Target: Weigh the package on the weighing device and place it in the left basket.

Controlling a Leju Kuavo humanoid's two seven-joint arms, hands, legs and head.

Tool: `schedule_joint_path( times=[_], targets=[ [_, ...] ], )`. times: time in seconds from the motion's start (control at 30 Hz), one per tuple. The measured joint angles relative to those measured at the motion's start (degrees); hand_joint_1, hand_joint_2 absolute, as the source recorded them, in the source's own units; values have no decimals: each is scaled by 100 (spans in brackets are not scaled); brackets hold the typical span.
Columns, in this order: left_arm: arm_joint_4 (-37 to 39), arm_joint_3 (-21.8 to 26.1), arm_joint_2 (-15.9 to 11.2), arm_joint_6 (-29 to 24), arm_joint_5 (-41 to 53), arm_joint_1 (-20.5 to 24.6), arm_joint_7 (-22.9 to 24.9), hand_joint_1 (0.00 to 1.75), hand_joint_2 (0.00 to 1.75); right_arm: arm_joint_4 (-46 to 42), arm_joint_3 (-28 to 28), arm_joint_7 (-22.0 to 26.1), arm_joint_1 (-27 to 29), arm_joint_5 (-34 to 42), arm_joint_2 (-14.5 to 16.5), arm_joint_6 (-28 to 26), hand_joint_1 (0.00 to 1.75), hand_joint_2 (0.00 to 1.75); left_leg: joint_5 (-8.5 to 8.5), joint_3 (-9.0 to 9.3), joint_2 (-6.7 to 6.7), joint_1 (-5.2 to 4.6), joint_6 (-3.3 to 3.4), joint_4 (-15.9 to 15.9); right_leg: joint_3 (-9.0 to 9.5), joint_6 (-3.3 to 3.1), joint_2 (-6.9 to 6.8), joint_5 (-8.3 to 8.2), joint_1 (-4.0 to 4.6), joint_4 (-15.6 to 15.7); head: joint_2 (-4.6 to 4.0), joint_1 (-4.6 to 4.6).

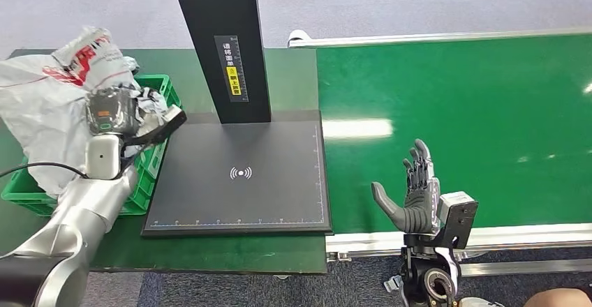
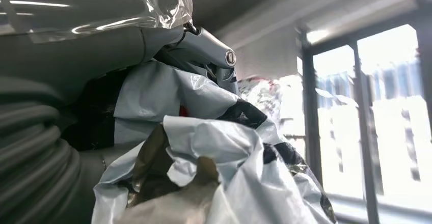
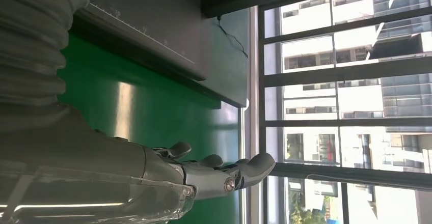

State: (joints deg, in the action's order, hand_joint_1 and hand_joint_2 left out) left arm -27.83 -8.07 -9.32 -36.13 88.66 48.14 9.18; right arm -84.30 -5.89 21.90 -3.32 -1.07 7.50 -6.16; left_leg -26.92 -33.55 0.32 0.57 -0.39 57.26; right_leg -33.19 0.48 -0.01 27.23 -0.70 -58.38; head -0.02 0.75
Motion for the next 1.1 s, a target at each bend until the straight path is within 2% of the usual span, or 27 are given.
schedule_joint_path(
  times=[0.3, 0.57, 0.67, 0.87, 1.1],
  targets=[
    [739, -1266, 22, 1175, 3, -40, 659, 175, 175, 0, -87, 56, -5, 9, -22, 25, 0, 175, -9, 25, 1, 0, -5, -6, 31, -3, 1, 3, 0, 0, 0, -2],
    [904, -1503, -72, 1550, -43, -54, 1201, 175, 175, 0, -129, 0, -7, -59, -30, 108, 0, 175, -35, 94, 63, 1, -34, -29, 95, -16, 72, 5, 0, -2, 0, 0],
    [914, -1497, -167, 1256, -117, -139, 1302, 175, 175, 0, -149, -21, -4, -80, -29, 117, 0, 175, -53, 118, 120, 2, -50, -41, 105, -37, 124, 10, 1, -3, 0, -2],
    [905, -1325, -370, -76, -178, -321, 1281, 175, 175, 0, -161, -63, 23, -119, -37, 111, 0, 175, -46, 135, 142, 12, -60, -56, 90, -52, 154, 7, 12, -6, 1, -2],
    [610, -756, -688, -177, -81, -334, 1179, 175, 175, 0, -175, -72, 29, -119, -64, 98, 0, 175, -41, 104, 137, 21, -67, -58, 56, -60, 150, 13, 21, -8, 0, -1]
  ],
)
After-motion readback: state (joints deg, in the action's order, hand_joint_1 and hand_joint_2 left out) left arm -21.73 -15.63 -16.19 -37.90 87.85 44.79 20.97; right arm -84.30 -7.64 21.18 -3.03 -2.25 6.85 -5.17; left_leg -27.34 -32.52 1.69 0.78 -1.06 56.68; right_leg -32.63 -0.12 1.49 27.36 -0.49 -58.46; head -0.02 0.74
